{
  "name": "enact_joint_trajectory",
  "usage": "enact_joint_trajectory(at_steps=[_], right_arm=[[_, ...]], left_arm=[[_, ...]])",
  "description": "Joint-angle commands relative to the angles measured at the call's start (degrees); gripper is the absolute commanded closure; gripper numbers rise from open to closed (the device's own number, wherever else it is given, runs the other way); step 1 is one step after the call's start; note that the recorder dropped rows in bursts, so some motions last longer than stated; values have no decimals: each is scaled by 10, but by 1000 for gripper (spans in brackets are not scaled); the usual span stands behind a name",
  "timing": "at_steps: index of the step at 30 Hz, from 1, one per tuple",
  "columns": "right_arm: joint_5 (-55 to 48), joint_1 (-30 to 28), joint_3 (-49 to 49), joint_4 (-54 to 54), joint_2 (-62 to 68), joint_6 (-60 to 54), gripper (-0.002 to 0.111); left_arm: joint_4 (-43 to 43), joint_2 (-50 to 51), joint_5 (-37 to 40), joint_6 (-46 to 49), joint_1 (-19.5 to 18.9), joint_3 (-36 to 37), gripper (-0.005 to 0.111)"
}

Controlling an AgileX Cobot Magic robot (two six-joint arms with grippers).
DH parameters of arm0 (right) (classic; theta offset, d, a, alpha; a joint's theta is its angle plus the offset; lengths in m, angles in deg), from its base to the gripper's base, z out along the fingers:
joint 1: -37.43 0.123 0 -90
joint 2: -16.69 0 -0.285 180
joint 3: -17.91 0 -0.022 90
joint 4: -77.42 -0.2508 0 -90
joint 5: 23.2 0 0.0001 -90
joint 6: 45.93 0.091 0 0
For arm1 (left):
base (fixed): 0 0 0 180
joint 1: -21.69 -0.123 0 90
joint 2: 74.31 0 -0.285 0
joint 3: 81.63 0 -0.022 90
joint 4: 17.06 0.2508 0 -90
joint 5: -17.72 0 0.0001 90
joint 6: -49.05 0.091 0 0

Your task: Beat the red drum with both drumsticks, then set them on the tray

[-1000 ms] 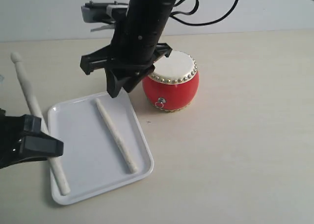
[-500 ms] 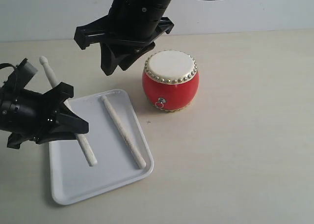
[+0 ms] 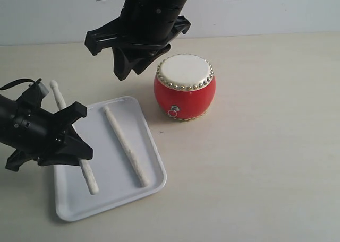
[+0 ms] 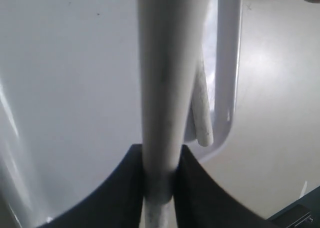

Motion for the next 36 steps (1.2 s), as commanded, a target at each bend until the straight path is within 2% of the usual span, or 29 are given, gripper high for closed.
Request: enact_joint_trajectory(at_steps=[1, 10, 16, 18, 23, 27, 30, 34, 36], right_arm=[[8, 1, 3, 4, -4, -5, 73], [8, 1, 3, 4, -4, -5, 73], [8, 1, 3, 4, -4, -5, 73], [8, 1, 3, 4, -4, -5, 73], [8, 1, 3, 4, -4, -5, 73], [18, 1, 3, 16, -7, -5, 73], [26, 1, 3, 42, -16, 0, 74], [34, 1, 3, 100, -45, 25, 88], [35, 1, 3, 127, -66, 40, 97]], left_arm=[[2, 14, 2, -6, -1, -4, 92], [2, 21, -1, -6, -1, -4, 90], [1, 21, -1, -6, -1, -4, 66], [1, 21, -1, -6, -1, -4, 62], [1, 21, -1, -6, -1, -7, 62], [9, 10, 30, 12, -7, -23, 62], [21, -13, 63, 40, -18, -31, 71], [30, -71, 79, 78, -44, -27, 107], [31, -112, 80, 110, -61, -16, 106]])
